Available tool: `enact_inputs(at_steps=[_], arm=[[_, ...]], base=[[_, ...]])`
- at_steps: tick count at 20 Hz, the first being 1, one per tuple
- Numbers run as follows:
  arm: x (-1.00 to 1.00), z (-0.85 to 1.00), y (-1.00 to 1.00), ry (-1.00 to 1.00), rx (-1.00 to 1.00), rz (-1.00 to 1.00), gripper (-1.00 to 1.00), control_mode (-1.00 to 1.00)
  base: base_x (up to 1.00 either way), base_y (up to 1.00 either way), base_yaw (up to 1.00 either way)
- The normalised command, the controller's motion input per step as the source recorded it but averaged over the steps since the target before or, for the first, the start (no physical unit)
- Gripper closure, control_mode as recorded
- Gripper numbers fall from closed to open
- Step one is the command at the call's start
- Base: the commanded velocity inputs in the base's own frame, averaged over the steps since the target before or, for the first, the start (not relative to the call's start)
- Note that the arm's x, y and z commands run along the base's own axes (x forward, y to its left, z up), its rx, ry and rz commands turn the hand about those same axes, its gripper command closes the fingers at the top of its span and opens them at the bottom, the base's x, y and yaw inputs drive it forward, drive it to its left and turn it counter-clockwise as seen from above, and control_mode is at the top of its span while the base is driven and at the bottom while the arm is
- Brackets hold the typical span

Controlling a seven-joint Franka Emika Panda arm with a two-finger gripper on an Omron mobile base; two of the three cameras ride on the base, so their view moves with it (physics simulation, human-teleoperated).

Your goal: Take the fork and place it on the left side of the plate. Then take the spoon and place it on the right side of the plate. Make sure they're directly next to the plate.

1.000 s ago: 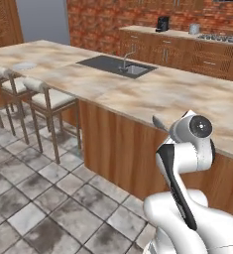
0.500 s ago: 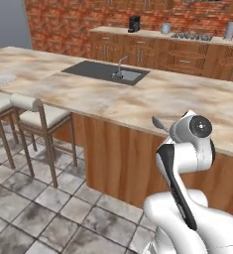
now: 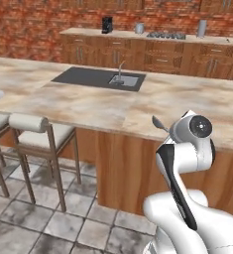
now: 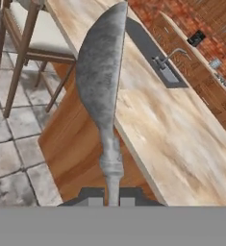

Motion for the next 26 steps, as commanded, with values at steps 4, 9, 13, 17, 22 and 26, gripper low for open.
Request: enact_inputs(at_steps=[4, 9, 13, 17, 22, 26], arm=[[0.0, 0.0, 0.0, 0.0, 0.0, 0.0, 1.0, 1.0], [0.0, 0.0, 0.0, 0.0, 0.0, 0.0, 1.0, 1.0], [0.0, 0.0, 0.0, 0.0, 0.0, 0.0, 1.0, 1.0], [0.0, 0.0, 0.0, 0.0, 0.0, 0.0, 1.0, 1.0], [0.0, 0.0, 0.0, 0.0, 0.0, 0.0, 1.0, 1.0], [0.0, 0.0, 0.0, 0.0, 0.0, 0.0, 1.0, 1.0]], base=[[0.51, 1.0, -0.36], [0.49, 1.0, -0.35], [0.48, 1.0, -0.35], [0.48, 1.0, -0.35], [0.41, 1.0, -0.34], [0.37, 1.0, -0.33]])
